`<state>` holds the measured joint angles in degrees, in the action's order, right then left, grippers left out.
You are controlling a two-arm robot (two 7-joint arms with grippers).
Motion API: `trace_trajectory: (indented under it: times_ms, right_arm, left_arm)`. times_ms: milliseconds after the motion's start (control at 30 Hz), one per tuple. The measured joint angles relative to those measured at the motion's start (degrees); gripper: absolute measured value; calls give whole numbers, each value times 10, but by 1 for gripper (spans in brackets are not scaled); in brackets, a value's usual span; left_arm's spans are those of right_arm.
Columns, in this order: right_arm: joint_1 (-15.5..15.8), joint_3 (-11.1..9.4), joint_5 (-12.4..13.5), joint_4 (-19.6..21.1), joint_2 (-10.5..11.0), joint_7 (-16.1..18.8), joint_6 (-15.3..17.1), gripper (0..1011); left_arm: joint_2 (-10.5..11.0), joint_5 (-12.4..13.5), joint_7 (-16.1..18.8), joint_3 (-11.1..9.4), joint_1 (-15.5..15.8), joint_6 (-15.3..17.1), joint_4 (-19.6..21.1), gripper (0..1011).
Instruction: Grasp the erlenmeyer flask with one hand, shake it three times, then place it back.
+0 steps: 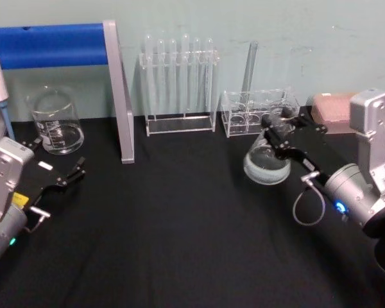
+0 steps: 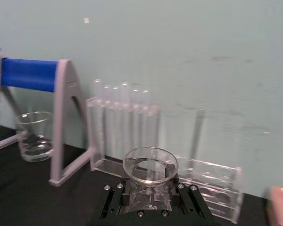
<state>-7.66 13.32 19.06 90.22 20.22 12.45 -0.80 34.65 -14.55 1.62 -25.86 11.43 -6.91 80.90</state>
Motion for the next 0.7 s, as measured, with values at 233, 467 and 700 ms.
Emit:
trace_trajectory:
  times_ms: [233,467,700]
  right_arm:
    - [5,-25,-5,-2,-8,-11,3,456]
    - [6,-30,-14,-2,-16,-4,7,456]
    - [4,-14,-24,0,-23,21,14,456]
  left_arm:
    - [0,0,0,0,0,0,0,1001]
    - [0,0,0,0,0,0,0,1001]
    - [0,0,0,0,0,0,0,1001]
